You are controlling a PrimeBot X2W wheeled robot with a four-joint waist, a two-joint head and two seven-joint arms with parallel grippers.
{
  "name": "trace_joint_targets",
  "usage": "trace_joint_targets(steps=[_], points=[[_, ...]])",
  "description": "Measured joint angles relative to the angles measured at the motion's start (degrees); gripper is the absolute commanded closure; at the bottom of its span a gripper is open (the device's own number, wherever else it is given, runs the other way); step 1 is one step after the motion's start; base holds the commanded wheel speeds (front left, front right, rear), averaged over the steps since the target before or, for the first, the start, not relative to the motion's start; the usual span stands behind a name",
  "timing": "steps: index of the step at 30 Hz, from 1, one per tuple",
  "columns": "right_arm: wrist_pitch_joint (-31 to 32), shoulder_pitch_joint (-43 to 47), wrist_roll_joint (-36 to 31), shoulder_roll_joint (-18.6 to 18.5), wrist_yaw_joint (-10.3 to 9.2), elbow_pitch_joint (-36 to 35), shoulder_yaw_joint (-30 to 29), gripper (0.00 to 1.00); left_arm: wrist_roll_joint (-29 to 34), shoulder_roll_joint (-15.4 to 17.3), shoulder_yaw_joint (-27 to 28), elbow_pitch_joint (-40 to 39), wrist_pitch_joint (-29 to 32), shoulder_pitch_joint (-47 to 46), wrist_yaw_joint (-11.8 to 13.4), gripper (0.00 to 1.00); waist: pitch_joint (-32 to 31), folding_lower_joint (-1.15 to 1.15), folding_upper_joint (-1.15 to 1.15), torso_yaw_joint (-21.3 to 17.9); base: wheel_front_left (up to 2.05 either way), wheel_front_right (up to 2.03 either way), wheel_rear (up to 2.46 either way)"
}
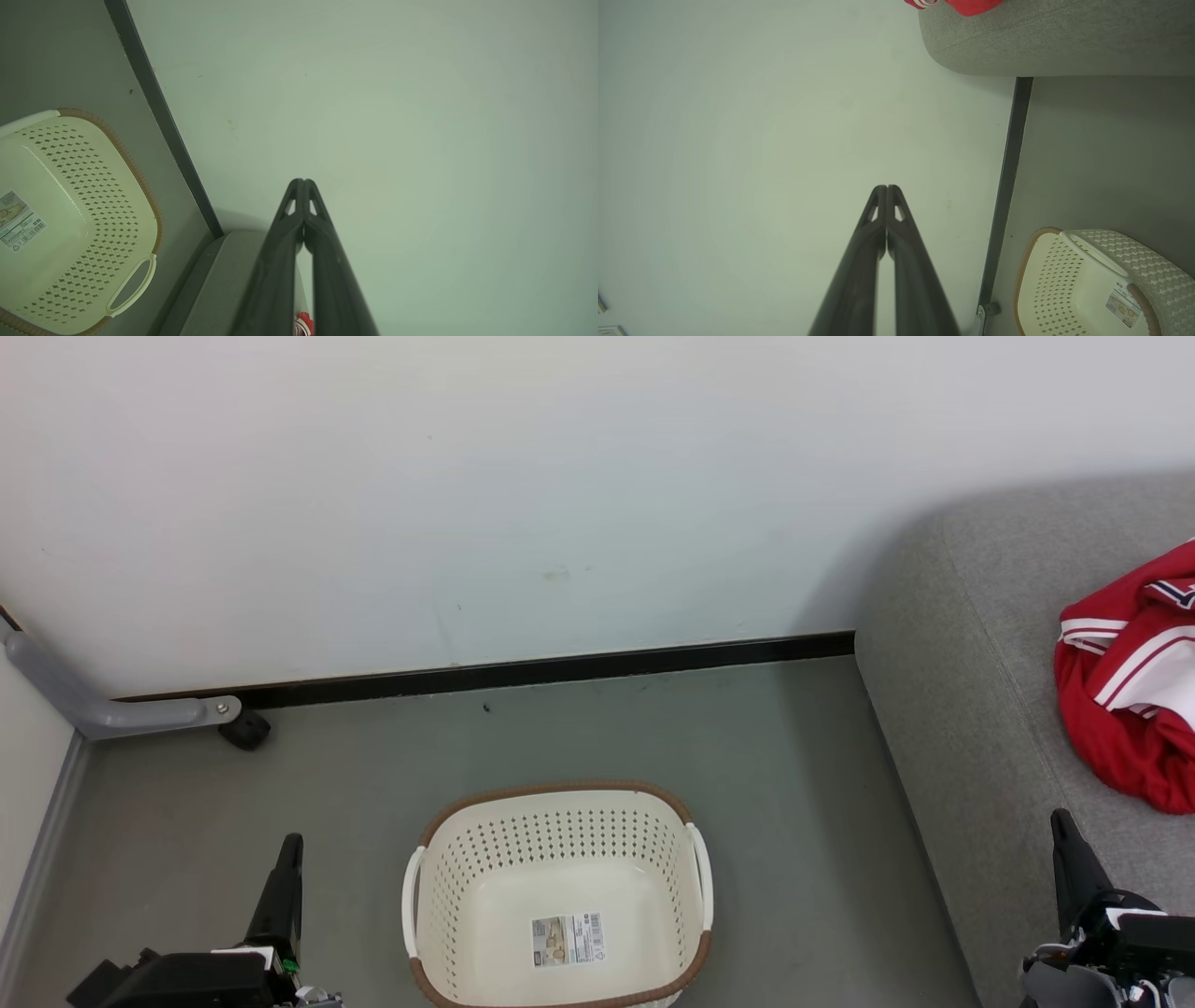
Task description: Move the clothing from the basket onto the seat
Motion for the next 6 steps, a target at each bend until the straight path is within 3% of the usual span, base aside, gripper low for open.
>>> trace_joint_targets(steps=[6], points=[[0.0, 0.0, 0.0, 0.0, 0.0, 0.0, 0.0, 1.0, 0.0, 0.0, 0.0, 0.0, 0.0, 0.0, 0.0, 1.0, 0.0, 0.0, 0.0, 0.0, 0.0, 0.0, 0.0]])
